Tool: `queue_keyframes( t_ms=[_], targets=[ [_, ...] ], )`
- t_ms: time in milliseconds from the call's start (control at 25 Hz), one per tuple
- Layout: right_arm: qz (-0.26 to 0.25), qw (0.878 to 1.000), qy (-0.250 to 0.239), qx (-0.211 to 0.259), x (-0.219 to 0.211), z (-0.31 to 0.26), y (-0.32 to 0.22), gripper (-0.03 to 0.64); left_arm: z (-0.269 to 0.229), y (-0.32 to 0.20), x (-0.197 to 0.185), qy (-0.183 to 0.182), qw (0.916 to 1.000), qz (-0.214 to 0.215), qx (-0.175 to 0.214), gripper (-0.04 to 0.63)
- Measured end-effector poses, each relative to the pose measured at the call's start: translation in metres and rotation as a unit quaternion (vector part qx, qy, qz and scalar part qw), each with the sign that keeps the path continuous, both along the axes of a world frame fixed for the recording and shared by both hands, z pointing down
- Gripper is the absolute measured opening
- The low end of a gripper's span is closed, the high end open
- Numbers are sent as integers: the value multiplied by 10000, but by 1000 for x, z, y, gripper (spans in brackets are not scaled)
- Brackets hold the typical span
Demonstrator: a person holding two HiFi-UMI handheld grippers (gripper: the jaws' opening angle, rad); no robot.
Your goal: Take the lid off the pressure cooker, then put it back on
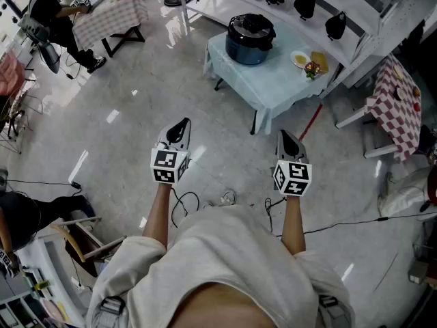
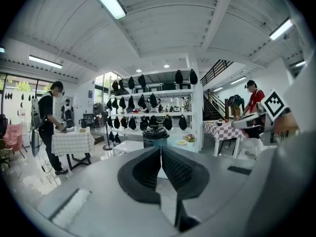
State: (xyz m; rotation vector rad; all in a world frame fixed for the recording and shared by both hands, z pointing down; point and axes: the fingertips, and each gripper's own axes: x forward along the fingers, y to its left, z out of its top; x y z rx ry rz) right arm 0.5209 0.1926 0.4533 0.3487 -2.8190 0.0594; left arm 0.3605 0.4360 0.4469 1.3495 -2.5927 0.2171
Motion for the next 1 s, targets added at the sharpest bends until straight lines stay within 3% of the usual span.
queue_keyframes(
  t_ms=[360,480,520,560,600,640,720,1000],
  targets=[
    [-59,10000,24,-16,1,4,4,0,4,2,4,18,10000,-19,9,12],
    [-129,9995,-195,-219,1,0,6,0,2,0,8,69,9998,104,166,14],
    [-209,9988,-304,-333,0,-2,8,1,2,-2,10,125,9995,180,209,50],
    [-324,9977,-394,-444,-1,-4,10,40,4,-6,11,208,9992,269,233,171],
    [-434,9967,-448,-517,-4,-4,12,177,6,-10,12,290,9986,355,248,287],
    [-505,9962,-454,-536,-6,-3,12,259,8,-13,13,343,9982,420,256,312],
    [-594,9964,-355,-499,-8,2,13,293,13,-19,15,381,9978,491,243,334],
    [-716,9962,-204,-459,-16,12,3,293,19,-39,14,413,9977,508,196,334]
  ],
)
